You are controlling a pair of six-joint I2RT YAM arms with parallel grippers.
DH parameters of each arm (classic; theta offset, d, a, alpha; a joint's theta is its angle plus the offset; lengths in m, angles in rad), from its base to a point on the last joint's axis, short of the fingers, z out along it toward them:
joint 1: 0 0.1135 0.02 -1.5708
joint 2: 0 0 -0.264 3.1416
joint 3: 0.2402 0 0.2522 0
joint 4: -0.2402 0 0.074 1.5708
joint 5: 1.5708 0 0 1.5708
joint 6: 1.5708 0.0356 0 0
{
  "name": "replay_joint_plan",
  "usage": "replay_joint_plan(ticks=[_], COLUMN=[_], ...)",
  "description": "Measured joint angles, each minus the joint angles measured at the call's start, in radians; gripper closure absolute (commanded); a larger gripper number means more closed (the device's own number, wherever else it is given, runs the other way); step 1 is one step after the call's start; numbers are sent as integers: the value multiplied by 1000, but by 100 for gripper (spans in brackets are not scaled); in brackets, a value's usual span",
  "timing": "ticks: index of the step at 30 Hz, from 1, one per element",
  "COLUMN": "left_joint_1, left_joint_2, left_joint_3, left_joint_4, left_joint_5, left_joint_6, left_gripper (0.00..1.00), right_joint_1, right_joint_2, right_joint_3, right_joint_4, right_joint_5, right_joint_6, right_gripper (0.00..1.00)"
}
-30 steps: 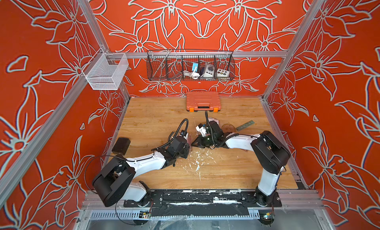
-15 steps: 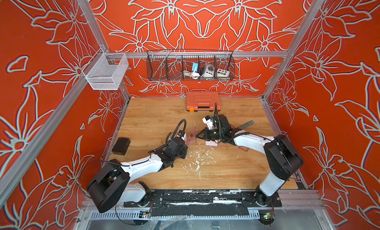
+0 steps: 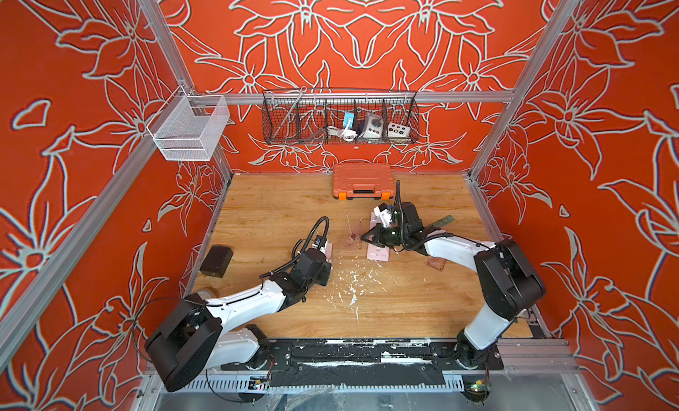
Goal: Open the ruler set and take out the ruler
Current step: Place the ruler at the center of the board, then pick up the ruler set bag from the center of the board.
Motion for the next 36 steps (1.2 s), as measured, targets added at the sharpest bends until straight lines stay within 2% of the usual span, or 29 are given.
replay_joint_plan(ticks=[6, 7, 10, 11, 14, 17, 19, 22, 29, 31, 32, 34, 36], left_joint_1=[0, 0, 0, 1, 1, 2, 2, 3, 22, 40, 49, 68, 95], left_joint_2=[-3, -3, -3, -3, -3, -2, -2, 0, 21, 34, 38, 39, 39], left_joint_3=[-1, -1, -1, -1, -1, -1, -1, -1, 10, 27, 35, 45, 48], left_joint_4=[0, 0, 1, 0, 1, 1, 1, 2, -8, -24, -31, -43, -55], left_joint_5=[-11, -15, -25, -27, -28, -29, -31, -31, -27, -21, -16, -2, 31], left_joint_6=[-1, -1, -4, -4, -4, -4, -4, -4, -16, -31, -42, -59, -82], left_gripper=[100, 100, 100, 100, 100, 100, 100, 100, 98, 74, 59, 38, 34], right_joint_1=[0, 0, 0, 0, 0, 0, 0, 0, 1, 12, 20, 43, 72], right_joint_2=[139, 159, 215, 227, 232, 219, 206, 169, 135, 135, 135, 135, 134], right_joint_3=[95, 116, 179, 196, 216, 219, 218, 208, 201, 201, 203, 202, 200], right_joint_4=[-29, -32, -39, -44, -79, -107, -125, -140, -169, -202, -218, -229, -231], right_joint_5=[26, 26, 24, 25, 32, 42, 47, 60, 82, 95, 106, 111, 109], right_joint_6=[1, 1, 3, 2, -16, -37, -40, -47, -74, -98, -113, -136, -157], right_gripper=[100, 97, 79, 76, 79, 95, 99, 99, 92, 89, 86, 82, 73])
